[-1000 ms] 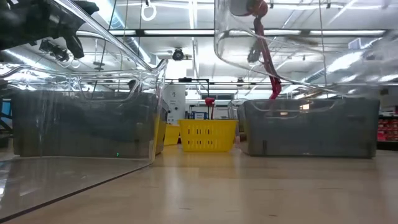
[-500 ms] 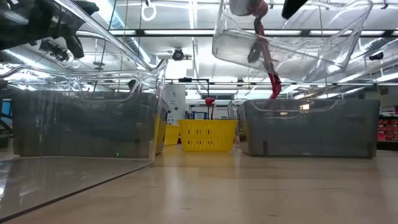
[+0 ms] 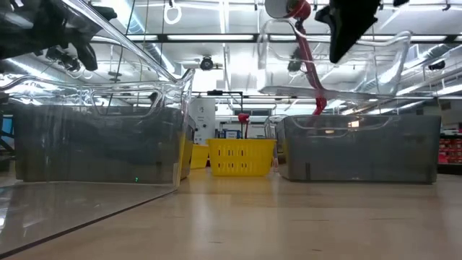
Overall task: Stack baskets by color
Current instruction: Stack the bottom right transparent bin on top of the top transparent bin
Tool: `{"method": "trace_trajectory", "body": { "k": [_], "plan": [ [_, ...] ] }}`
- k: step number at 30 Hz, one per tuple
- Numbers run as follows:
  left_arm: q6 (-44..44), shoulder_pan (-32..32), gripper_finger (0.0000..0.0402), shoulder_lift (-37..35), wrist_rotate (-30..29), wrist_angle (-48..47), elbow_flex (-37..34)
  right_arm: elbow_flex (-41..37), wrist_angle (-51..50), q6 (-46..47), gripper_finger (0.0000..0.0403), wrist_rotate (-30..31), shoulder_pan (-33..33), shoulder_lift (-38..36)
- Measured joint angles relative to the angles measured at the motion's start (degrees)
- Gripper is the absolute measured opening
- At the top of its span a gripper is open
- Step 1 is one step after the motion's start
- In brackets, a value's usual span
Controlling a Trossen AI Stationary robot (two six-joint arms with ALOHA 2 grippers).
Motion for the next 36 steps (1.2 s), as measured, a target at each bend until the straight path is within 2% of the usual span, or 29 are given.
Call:
{"method": "trace_trajectory", "body": {
  "k": [8,16,22,29,36],
  "plan": [
    [-0.1,0.0,0.0022,0.0,0.0,-0.8,0.0,-9.0,7.7,-2.8,0.0009,-3.1,-4.4,-6.1],
    [-0.1,0.0,0.0015,0.0,0.0,-0.7,0.0,-14.9,11.4,-3.0,0.0010,-5.0,-6.9,-7.6],
    [-0.1,0.0,0.0020,0.0,0.0,-0.7,0.0,-15.6,13.5,-3.3,0.0010,-6.6,-8.2,-7.3],
    [-0.1,0.0,0.0012,0.0,0.0,-0.8,0.0,-15.5,13.3,-2.7,0.0010,-6.5,-8.8,-8.7],
    [-0.1,0.0,0.0022,0.0,0.0,-0.8,0.0,-15.0,11.6,-0.3,0.0008,-5.4,-9.1,-9.9]
  ]
}}
